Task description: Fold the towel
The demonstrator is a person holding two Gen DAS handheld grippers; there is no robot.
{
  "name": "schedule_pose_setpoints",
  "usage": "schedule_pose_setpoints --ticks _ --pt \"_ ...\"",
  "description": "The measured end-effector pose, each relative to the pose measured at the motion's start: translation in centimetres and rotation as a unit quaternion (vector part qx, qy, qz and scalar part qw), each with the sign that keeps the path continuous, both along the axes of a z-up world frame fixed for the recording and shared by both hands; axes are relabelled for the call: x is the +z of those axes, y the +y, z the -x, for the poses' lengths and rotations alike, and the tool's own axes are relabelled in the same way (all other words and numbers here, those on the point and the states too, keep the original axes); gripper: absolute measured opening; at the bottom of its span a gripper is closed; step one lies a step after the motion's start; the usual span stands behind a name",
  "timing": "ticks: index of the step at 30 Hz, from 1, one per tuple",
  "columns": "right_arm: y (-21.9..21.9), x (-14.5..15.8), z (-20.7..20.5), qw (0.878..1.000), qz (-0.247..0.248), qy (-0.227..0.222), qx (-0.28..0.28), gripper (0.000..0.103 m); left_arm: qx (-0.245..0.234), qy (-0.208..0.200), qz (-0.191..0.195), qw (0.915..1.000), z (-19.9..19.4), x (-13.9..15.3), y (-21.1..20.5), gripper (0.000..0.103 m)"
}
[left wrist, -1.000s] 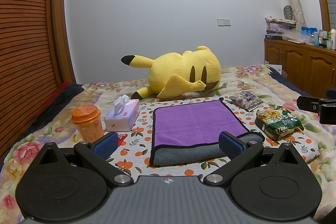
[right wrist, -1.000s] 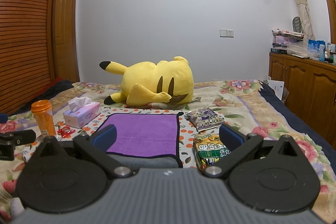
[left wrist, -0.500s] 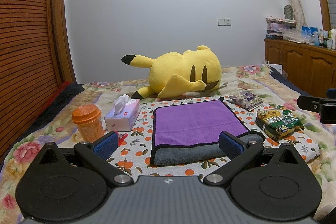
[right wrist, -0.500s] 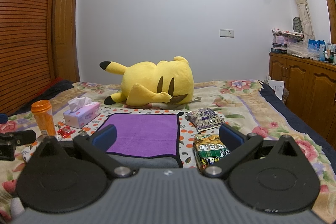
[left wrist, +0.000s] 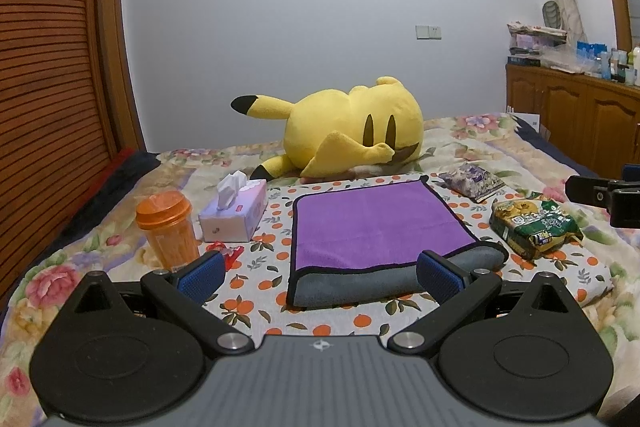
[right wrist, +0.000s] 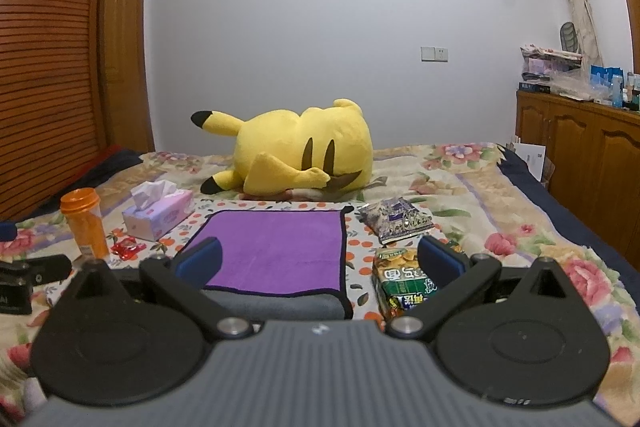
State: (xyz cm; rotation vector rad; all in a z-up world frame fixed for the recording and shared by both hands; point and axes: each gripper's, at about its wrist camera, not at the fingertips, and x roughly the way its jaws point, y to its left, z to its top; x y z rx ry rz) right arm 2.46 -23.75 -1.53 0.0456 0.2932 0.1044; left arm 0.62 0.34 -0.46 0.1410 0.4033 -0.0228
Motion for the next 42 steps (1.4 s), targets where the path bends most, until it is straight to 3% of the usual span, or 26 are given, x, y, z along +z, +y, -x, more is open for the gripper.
schedule_pose_setpoints --ticks 42 --pt "1.4 -2.2 -7.7 0.996 0.029 0.072 0.035 0.103 -0.001 0.077 -0.007 0.9970 -8.6 -1.4 1.6 0.103"
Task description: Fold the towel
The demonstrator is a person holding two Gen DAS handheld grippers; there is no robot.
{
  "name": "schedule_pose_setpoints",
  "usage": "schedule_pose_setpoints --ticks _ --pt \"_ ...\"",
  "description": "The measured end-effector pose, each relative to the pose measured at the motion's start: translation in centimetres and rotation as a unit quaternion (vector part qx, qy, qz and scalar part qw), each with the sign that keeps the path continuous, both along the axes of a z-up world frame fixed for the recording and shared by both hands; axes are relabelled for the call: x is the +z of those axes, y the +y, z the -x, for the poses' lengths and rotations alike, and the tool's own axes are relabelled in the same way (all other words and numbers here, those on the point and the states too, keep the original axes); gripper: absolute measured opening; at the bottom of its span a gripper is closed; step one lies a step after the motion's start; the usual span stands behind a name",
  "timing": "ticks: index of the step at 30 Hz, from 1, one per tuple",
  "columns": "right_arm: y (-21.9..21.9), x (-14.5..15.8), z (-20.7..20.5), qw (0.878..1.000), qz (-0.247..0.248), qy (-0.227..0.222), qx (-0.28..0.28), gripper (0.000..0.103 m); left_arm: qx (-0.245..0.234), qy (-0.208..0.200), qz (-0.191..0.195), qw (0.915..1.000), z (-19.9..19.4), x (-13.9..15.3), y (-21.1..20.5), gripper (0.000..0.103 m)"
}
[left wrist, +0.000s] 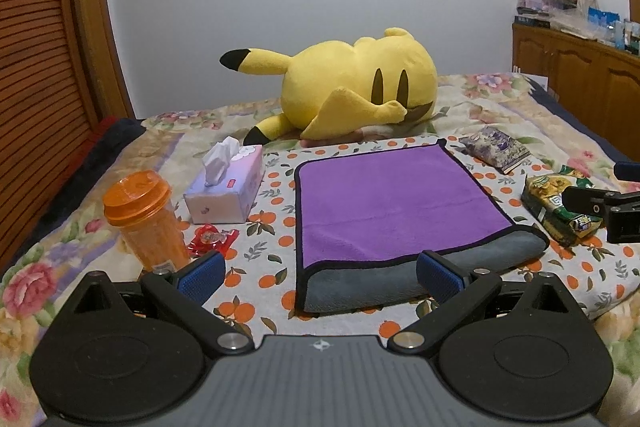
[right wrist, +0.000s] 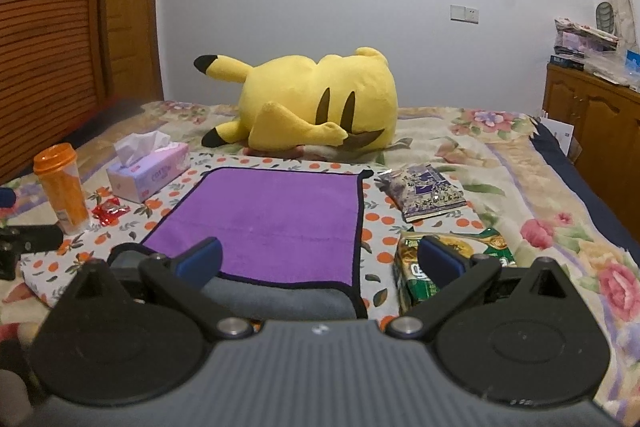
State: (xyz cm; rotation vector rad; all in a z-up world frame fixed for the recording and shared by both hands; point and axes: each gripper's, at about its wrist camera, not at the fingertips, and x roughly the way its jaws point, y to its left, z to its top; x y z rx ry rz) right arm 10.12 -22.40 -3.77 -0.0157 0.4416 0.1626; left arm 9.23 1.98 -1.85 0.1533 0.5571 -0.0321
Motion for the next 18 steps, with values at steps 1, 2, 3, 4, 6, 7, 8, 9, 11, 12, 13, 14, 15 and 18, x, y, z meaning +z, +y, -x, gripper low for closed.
schedule_pose_setpoints --ticks 1,2,3,4,6,7,8,9,11,12,13,14,15,18 --pt "0.0 -0.1 -0.2 1.000 0.000 0.002 0.001 0.103 -0.001 0.002 -0.001 1.0000 -0.2 -0.1 0.0 0.103" --pt "0.0 -0.1 -0.4 1.000 0.001 0.004 0.003 0.103 -0.002 0.003 -0.002 1.0000 -0.4 -0.2 0.0 0.103" --pt "0.0 -0.1 -0.6 1.000 0.001 0.005 0.004 0.103 -0.003 0.005 -0.004 1.0000 -0.6 -0.3 0.0 0.103" --pt "0.0 -0.2 -0.8 1.000 0.002 0.007 0.006 0.103 -0.004 0.006 -0.007 1.0000 -0.9 -0.4 0.0 0.103" --pt "0.1 -0.2 -1.2 1.000 0.006 0.009 0.010 0.103 -0.006 0.008 -0.010 0.9999 -1.3 -0.6 0.0 0.103" --pt "0.2 -0.2 -1.5 1.000 0.008 0.010 0.012 0.103 -0.006 0.009 -0.012 0.9999 -1.4 -0.6 0.0 0.103" --pt "0.3 -0.2 -1.7 1.000 0.009 0.011 0.014 0.103 -0.006 0.010 -0.013 0.9998 -1.7 -0.7 0.1 0.103" --pt "0.3 -0.2 -1.9 1.000 0.010 0.013 0.016 0.103 -0.007 0.012 -0.015 0.9998 -2.0 -0.8 0.2 0.103" --pt "0.2 -0.4 -2.4 1.000 0.011 0.016 0.018 0.103 -0.006 0.014 -0.016 0.9998 -2.4 -0.9 0.4 0.103" --pt "0.2 -0.4 -2.6 1.000 0.012 0.018 0.018 0.103 -0.005 0.016 -0.017 0.9997 -2.7 -1.0 0.5 0.103" --pt "0.1 -0.6 -2.9 1.000 0.012 0.021 0.018 0.103 -0.004 0.018 -0.017 0.9997 -2.9 -1.1 0.6 0.103" --pt "0.0 -0.7 -3.1 0.999 0.012 0.023 0.018 0.103 -0.002 0.021 -0.016 0.9996 -3.2 -1.2 0.7 0.103" --pt "0.0 -0.8 -3.4 0.999 0.013 0.026 0.017 0.103 -0.002 0.023 -0.015 0.9996 -3.5 -1.3 0.9 0.103" --pt "-0.3 -1.2 -4.1 0.999 0.014 0.034 0.017 0.103 -0.002 0.029 -0.014 0.9995 -4.3 -1.6 1.1 0.103"
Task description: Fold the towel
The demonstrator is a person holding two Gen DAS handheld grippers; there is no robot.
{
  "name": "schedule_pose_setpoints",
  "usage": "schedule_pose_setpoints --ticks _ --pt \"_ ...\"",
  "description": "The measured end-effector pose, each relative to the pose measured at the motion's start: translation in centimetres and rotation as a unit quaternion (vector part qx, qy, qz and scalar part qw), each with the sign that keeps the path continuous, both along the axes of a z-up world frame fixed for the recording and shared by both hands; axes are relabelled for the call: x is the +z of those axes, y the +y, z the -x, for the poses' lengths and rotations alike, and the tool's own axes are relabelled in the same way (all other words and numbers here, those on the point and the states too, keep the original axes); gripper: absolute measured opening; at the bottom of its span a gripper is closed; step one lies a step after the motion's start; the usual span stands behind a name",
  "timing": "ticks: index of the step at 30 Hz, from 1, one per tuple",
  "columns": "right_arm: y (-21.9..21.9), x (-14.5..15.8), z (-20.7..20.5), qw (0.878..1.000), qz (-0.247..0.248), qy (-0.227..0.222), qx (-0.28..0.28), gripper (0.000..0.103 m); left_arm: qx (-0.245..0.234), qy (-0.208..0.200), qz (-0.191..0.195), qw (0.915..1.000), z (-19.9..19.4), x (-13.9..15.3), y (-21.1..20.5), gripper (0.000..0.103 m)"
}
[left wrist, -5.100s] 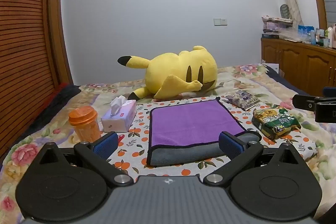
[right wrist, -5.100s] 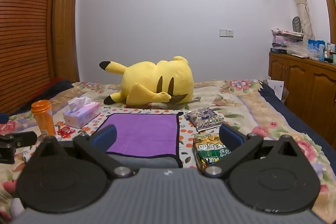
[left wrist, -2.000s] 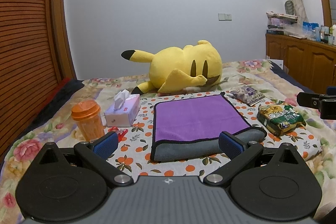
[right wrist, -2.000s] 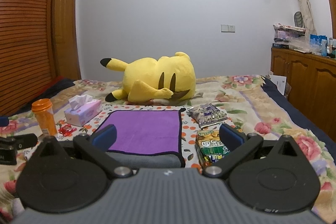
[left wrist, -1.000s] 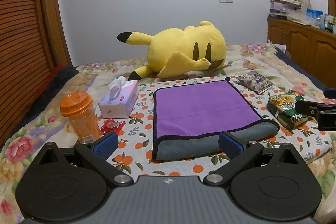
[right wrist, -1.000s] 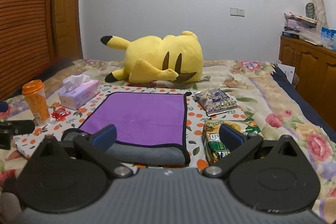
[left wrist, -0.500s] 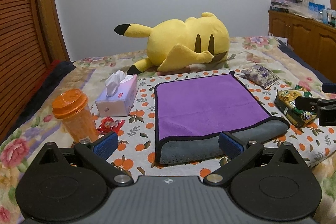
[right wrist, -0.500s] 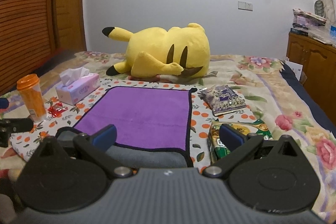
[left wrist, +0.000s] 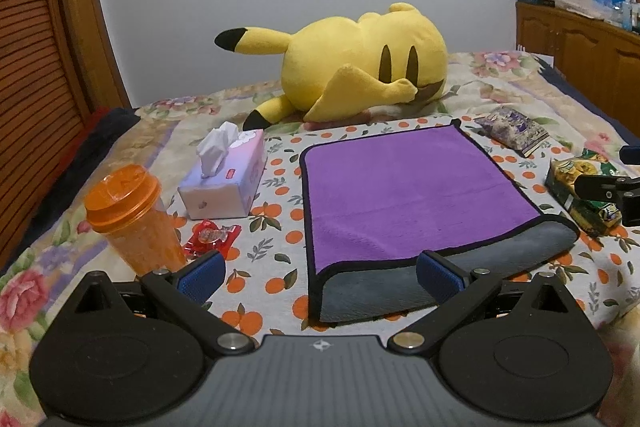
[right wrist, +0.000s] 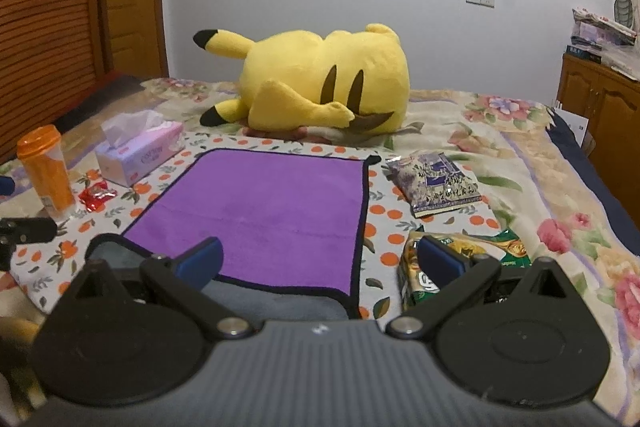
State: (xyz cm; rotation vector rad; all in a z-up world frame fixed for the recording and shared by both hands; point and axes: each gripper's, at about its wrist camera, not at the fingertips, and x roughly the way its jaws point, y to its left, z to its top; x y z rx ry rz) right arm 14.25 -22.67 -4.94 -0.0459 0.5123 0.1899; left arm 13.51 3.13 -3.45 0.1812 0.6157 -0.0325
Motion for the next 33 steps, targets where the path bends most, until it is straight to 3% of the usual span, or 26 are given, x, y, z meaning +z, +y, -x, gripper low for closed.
schedule_pose_setpoints --ticks 14,20,26,33 --pt "-0.6 -2.2 -3.3 0.999 0.011 0.051 0.006 0.101 -0.006 0.039 0.008 0.9992 -3.3 -1.8 1.0 0.103" --pt "-0.6 -3.3 -4.2 0.997 0.008 0.081 0.020 0.092 -0.014 0.050 0.010 0.9986 -4.7 -2.7 1.3 0.103" --pt "-0.4 -4.0 -4.8 0.994 0.007 0.103 0.033 0.089 -0.016 0.074 0.028 0.9967 -6.2 -3.7 2.1 0.093" --pt "-0.5 -5.0 -5.5 0.991 0.008 0.123 0.044 0.081 -0.031 0.093 0.030 0.9947 -6.8 -4.7 1.8 0.074"
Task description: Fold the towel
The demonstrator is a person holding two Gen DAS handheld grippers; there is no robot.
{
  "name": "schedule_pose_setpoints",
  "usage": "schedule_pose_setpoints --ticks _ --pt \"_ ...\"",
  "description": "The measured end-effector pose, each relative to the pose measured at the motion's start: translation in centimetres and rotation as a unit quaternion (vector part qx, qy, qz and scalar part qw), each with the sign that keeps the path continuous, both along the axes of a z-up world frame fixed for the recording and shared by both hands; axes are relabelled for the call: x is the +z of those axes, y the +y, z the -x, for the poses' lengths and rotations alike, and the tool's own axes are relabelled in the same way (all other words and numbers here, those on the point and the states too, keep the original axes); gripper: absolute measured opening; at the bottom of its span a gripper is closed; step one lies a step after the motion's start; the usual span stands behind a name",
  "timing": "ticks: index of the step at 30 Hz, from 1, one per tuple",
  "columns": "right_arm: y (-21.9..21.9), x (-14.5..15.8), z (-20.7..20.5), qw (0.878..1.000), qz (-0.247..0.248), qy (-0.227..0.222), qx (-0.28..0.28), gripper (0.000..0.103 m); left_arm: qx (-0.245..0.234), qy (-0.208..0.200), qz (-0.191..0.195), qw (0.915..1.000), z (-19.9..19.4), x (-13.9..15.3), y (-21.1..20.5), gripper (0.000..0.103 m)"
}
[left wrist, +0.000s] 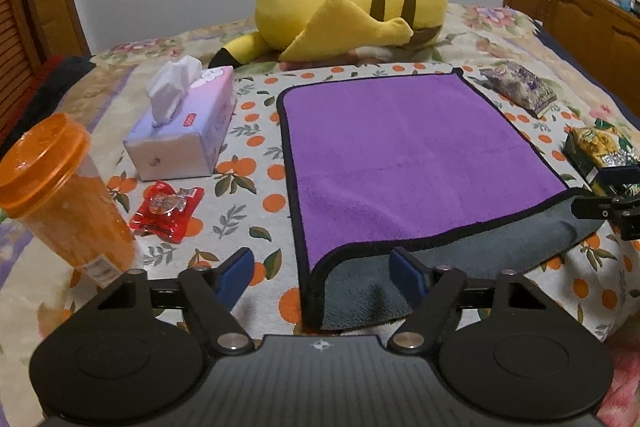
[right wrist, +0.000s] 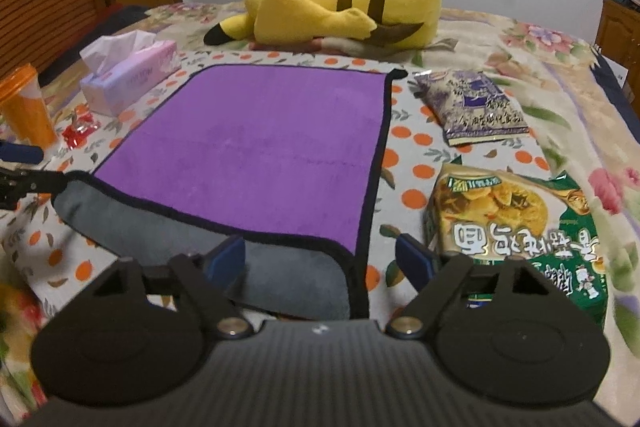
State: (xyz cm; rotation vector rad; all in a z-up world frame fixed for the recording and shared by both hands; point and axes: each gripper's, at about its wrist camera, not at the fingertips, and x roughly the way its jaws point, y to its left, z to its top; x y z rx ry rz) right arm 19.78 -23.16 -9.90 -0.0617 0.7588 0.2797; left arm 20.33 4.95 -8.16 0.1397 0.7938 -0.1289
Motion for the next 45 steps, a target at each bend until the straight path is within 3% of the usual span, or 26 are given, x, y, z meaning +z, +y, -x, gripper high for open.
schedule_pose_setpoints --ticks 8,14,16,17,20,23,27,34,36,40,45 --pt "0.0 -0.5 -0.2 1.000 -0.005 0.016 0.009 0.077 -0.008 0.021 0.011 0.9997 -1.0 -0.9 0.2 0.062" --pt "0.0 -0.9 -0.5 0.999 -0.010 0.029 0.018 0.072 -0.003 0.039 0.021 0.9990 -1.4 -1.7 0.7 0.050" --pt "-0.1 -1.0 -0.6 0.999 -0.012 0.033 0.020 0.071 -0.003 0.047 0.034 0.9983 -1.4 -1.8 0.9 0.042" --pt "-0.1 -1.0 -0.6 0.999 -0.013 0.035 0.021 0.069 -0.004 0.050 0.038 0.9980 -1.4 -1.9 0.9 0.039" --pt "-0.4 -1.2 -0.8 0.998 -0.036 0.046 0.025 0.050 -0.009 0.052 0.044 0.9976 -1.2 -1.9 0.7 0.031" --pt "-0.4 -1.1 -0.7 0.998 -0.035 0.046 0.024 0.045 -0.010 0.052 0.045 0.9976 -1.1 -1.9 0.6 0.027" --pt "-0.3 -1.1 -0.7 0.998 -0.027 0.045 0.028 0.029 -0.010 0.052 0.045 0.9976 -1.1 -1.9 0.5 0.019" --pt "-0.7 -1.2 -0.8 0.998 -0.019 0.047 0.024 0.017 -0.012 0.053 0.037 0.9978 -1.0 -2.1 0.4 0.018" --pt "-0.7 -1.2 -0.8 0.999 -0.011 0.044 0.025 0.005 -0.013 0.053 0.037 0.9978 -1.0 -2.1 0.4 0.016" --pt "-0.6 -1.2 -0.7 0.999 -0.003 0.040 0.028 0.004 -0.018 0.048 0.031 0.9982 -0.9 -2.0 0.2 0.008" --pt "-1.0 -1.0 -0.7 0.999 -0.012 0.033 0.026 0.004 -0.024 0.039 0.039 0.9982 -0.6 -1.4 0.0 0.007"
